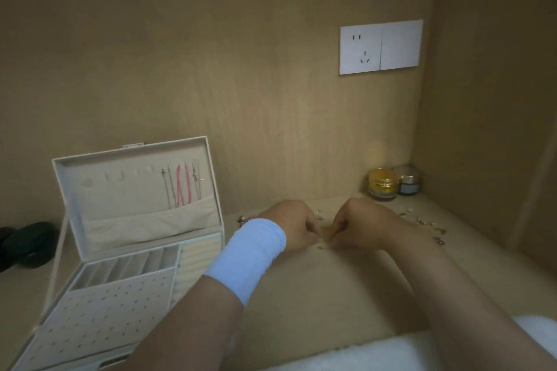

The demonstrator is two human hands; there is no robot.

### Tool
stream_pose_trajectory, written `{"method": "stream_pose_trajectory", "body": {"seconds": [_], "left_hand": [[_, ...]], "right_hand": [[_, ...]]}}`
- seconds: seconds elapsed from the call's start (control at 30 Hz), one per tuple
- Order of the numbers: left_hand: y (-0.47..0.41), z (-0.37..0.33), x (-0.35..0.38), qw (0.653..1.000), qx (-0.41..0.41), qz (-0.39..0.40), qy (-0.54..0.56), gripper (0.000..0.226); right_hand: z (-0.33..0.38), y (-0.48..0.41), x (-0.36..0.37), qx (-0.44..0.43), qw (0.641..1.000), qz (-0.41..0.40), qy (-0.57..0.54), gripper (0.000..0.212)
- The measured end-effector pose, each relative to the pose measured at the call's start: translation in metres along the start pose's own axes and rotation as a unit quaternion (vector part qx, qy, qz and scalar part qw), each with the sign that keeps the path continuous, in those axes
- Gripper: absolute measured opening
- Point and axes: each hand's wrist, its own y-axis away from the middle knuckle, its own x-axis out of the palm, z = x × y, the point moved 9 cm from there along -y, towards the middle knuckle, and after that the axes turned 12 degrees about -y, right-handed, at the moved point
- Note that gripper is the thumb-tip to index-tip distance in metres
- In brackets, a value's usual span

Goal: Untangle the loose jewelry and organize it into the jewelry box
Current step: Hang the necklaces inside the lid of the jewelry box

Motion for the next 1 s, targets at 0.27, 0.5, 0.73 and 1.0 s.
{"method": "stream_pose_trajectory", "body": {"seconds": [0.27,0.5,0.73,1.0], "left_hand": [[-0.019,-0.012,0.028,0.999,0.007,0.003,-0.04,0.018],[-0.021,-0.024,0.032,0.978,0.008,-0.076,-0.195,0.028],[-0.009,-0.013,0.027,0.99,-0.015,-0.077,-0.114,0.016],[0.027,0.017,-0.02,0.96,-0.031,-0.17,0.22,0.019]], "right_hand": [[-0.013,0.0,0.005,0.008,1.0,-0.023,-0.017,0.003],[-0.011,0.0,0.011,-0.002,1.0,-0.008,-0.02,0.012],[-0.011,0.0,0.011,-0.01,0.999,-0.01,-0.043,0.01],[0.033,0.021,-0.001,-0.078,0.94,0.038,-0.33,0.015]]}}
